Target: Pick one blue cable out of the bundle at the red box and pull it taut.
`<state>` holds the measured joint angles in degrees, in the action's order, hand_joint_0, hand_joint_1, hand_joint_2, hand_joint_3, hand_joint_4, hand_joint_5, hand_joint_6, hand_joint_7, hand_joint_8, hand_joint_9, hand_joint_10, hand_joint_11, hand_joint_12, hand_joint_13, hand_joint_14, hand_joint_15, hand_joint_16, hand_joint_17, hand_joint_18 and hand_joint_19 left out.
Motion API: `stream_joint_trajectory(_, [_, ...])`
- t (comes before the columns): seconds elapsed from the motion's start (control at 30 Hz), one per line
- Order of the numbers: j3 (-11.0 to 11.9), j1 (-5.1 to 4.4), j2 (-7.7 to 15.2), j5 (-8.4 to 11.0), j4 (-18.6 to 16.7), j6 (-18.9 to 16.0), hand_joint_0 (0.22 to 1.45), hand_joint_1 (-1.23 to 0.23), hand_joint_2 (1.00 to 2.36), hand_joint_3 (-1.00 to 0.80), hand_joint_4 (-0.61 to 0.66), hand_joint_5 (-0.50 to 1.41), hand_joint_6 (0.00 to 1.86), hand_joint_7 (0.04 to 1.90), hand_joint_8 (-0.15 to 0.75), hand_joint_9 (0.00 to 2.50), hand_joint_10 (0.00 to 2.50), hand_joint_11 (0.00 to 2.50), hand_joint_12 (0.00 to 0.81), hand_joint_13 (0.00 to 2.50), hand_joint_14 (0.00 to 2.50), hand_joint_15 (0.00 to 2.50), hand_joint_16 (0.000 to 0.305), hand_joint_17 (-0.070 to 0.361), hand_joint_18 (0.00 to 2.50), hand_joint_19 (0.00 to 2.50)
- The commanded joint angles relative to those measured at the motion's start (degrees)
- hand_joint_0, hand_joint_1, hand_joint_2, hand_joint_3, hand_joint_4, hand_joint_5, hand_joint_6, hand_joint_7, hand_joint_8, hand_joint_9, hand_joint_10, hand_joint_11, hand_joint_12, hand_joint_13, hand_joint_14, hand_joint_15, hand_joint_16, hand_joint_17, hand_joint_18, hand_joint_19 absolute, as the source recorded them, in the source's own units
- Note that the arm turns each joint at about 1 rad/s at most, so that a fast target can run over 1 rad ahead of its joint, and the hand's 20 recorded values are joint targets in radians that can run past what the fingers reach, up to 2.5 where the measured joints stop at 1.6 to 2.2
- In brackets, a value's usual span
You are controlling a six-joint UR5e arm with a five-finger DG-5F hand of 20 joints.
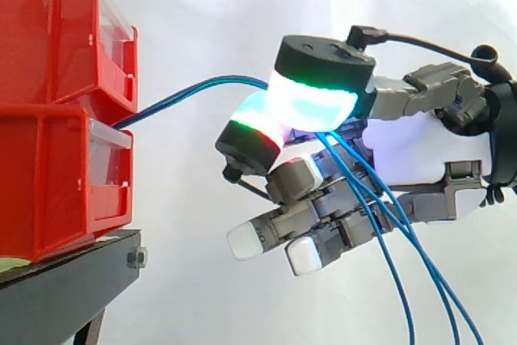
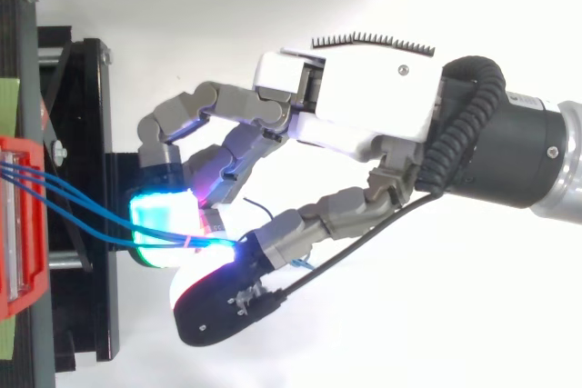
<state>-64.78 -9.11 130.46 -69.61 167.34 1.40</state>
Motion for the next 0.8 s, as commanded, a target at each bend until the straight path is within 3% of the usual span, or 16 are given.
stream_joint_trajectory(0.0, [0.0, 0.06, 0.0, 0.00, 0.1, -0.1, 0.69, -0.98, 1.00, -0.50, 0.18, -0.21, 0.85, 1.20, 0.395, 0.73, 0.02, 1.24, 0.475, 0.65, 0.01, 0.33, 0.065, 0.146, 0.78, 0.41])
stream_joint_trajectory(0.17, [0.0, 0.14, 0.0, -0.09, 0.1, -0.3, 0.53, -0.91, 1.00, -0.50, 0.21, -0.21, 0.84, 1.15, 0.420, 0.73, 0.01, 1.24, 0.491, 0.64, 0.01, 0.33, 0.069, 0.154, 0.78, 0.43])
stream_joint_trajectory(0.3, [0.0, 0.14, 0.0, -0.09, 0.1, -0.3, 0.48, -0.80, 1.00, -0.50, 0.23, -0.20, 0.83, 1.13, 0.444, 0.79, 0.01, 1.23, 0.513, 0.67, 0.01, 0.34, 0.073, 0.163, 0.82, 0.43])
stream_joint_trajectory(0.6, [0.0, 0.06, 0.0, -0.09, 0.1, -0.3, 0.52, -0.70, 1.00, -0.50, 0.22, -0.17, 0.80, 1.16, 0.432, 0.86, 0.01, 1.16, 0.504, 0.69, 0.01, 0.35, 0.070, 0.158, 0.82, 0.46])
stream_joint_trajectory(0.77, [0.0, 0.06, 0.0, 0.00, 0.1, -0.3, 0.57, -0.72, 1.01, -0.35, 0.22, -0.17, 0.81, 1.23, 0.420, 0.87, 0.01, 1.16, 0.489, 0.70, 0.01, 0.35, 0.067, 0.151, 0.82, 0.46])
